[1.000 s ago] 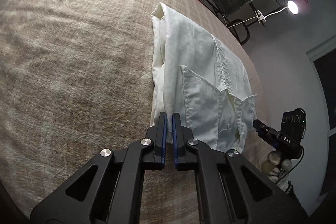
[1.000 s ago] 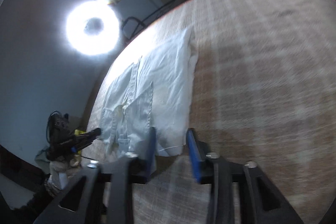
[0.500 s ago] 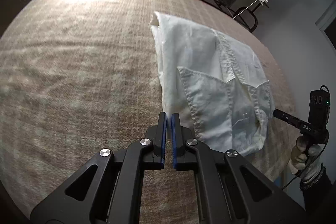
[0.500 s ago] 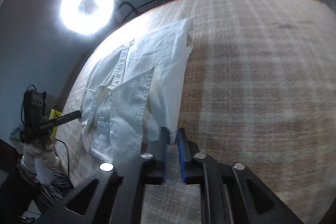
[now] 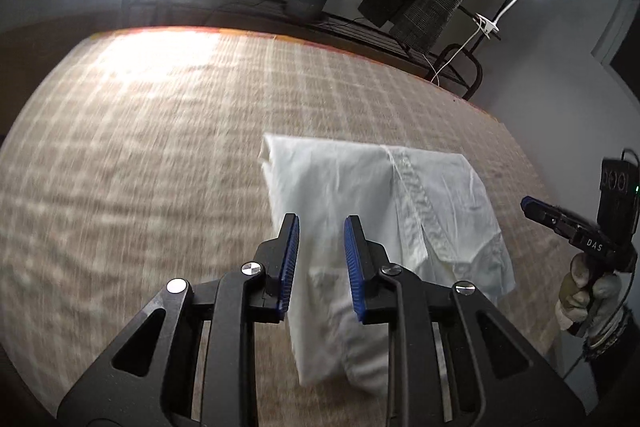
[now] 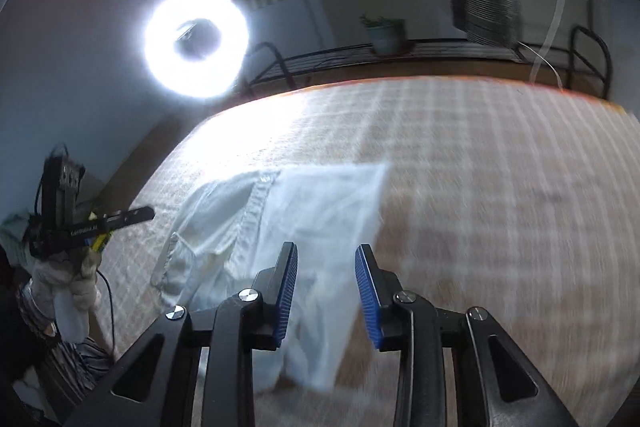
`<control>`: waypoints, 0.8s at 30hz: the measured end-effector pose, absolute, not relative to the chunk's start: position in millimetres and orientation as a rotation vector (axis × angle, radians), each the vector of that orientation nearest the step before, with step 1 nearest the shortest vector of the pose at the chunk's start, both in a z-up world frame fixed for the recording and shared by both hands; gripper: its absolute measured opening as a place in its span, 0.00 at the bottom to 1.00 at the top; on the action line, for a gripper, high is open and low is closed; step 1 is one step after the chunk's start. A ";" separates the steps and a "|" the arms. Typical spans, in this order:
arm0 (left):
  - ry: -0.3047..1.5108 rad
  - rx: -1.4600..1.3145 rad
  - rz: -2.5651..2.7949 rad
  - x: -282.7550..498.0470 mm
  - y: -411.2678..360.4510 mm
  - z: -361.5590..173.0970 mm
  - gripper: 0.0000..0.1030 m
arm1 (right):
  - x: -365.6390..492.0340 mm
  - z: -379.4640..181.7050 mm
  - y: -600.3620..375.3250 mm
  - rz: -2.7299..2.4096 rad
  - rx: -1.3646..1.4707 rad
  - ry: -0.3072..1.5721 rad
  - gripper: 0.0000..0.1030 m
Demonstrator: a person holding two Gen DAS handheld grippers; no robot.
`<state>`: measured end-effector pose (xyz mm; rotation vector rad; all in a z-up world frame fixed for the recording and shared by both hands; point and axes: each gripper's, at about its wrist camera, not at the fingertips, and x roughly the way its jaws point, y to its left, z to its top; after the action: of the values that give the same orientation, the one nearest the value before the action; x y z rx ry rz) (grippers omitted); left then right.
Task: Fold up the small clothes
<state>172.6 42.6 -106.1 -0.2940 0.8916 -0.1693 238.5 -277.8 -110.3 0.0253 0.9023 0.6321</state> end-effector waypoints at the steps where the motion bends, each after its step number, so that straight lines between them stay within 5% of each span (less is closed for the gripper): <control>1: 0.889 -0.268 -0.170 180.3 38.2 -106.4 0.21 | 248.8 -113.1 -266.9 0.643 0.003 0.909 0.30; 11: 0.902 -0.071 -0.154 245.9 11.4 -141.7 0.21 | 301.4 -149.0 -222.6 0.645 -0.138 0.954 0.27; 24: 0.927 -0.112 -0.070 237.9 45.8 -168.0 0.21 | 314.2 -175.0 -271.7 0.497 -0.085 1.025 0.23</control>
<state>237.9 45.8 -168.0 -0.1118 0.9273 -0.0701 314.2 -271.7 -175.0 -0.0848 1.0248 0.4968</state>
